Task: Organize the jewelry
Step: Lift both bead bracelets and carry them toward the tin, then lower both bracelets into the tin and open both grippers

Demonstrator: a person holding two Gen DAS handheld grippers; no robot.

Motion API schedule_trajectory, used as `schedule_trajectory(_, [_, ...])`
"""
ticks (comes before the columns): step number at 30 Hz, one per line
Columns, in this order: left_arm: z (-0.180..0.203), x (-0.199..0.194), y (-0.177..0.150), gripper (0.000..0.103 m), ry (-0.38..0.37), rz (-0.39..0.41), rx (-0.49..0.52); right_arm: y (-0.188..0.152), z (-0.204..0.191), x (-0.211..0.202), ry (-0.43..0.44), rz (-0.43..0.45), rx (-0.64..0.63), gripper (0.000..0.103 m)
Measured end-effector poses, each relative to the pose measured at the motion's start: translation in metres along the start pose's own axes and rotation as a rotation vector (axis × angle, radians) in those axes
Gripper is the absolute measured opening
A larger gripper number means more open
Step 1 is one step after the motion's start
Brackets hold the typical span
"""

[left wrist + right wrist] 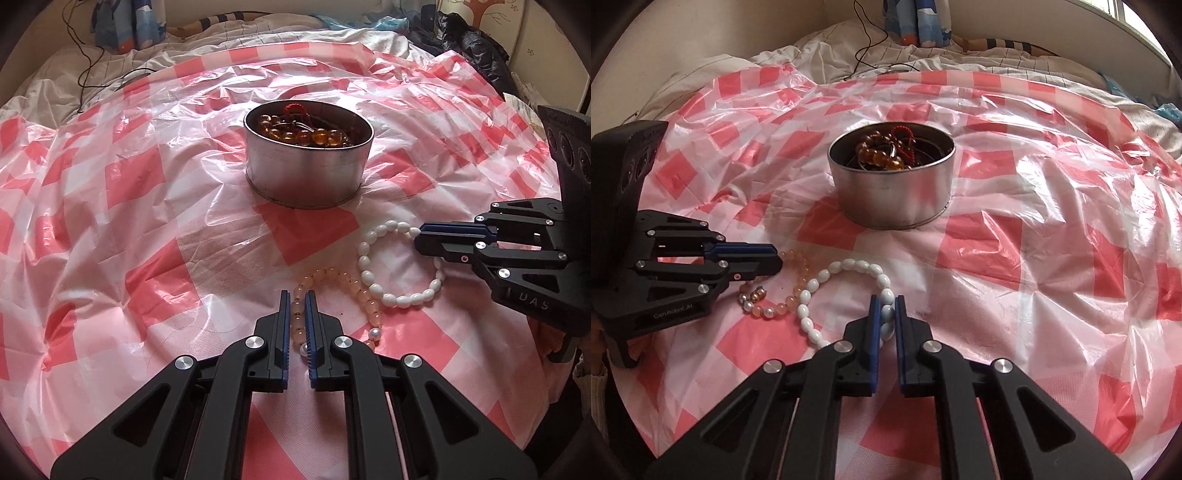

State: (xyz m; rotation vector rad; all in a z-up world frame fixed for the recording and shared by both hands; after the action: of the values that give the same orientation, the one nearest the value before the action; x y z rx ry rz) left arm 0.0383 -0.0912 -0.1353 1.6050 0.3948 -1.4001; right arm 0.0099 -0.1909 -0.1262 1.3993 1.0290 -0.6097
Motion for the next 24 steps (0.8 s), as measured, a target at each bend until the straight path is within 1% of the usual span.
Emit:
schedule_trajectory(1, [0.001,-0.003,0.001,0.007,-0.011,0.008,-0.001,0.003,0.000,-0.005,0.024,0.018,0.016,0.008])
schedule_trajectory(4, [0.005,-0.013,0.007,0.007,-0.068,0.044,-0.021,0.013,0.003,-0.020,0.141,0.081,0.098,0.008])
schedule_trajectory(7, [0.010,-0.023,0.014,0.007,-0.112,0.080,-0.033,0.023,0.005,-0.036,0.277,0.142,0.177,0.008])
schedule_trajectory(9, [0.015,-0.028,0.020,0.007,-0.127,0.103,-0.033,0.029,0.005,-0.047,0.364,0.181,0.220,0.008])
schedule_trajectory(11, [0.021,-0.033,0.026,0.007,-0.139,0.122,-0.029,0.034,0.005,-0.057,0.425,0.219,0.246,0.008])
schedule_trajectory(13, [0.026,-0.039,0.032,0.007,-0.136,0.141,-0.016,0.039,0.008,-0.066,0.455,0.255,0.267,0.008])
schedule_trajectory(17, [0.034,-0.051,0.048,0.007,-0.129,0.178,0.001,0.047,0.015,-0.081,0.484,0.298,0.297,0.008])
schedule_trajectory(20, [0.039,-0.057,0.060,0.007,-0.112,0.202,0.012,0.051,0.019,-0.090,0.506,0.320,0.313,0.008])
schedule_trajectory(24, [0.046,-0.060,0.071,0.007,-0.097,0.210,0.026,0.057,0.025,-0.097,0.533,0.336,0.332,0.008])
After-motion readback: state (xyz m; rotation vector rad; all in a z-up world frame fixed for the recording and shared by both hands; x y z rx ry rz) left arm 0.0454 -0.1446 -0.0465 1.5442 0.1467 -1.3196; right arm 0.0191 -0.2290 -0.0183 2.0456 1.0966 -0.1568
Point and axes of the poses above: each gripper's, at about its wrist camera, not at the fingertips, and x roughly the way its jaws point, z to its right, y to its top, the point moved 10 cm from there along x, roughly the way its jaws point, and after that the axes turned 6 degrees about -z, right-handed, at the moved point
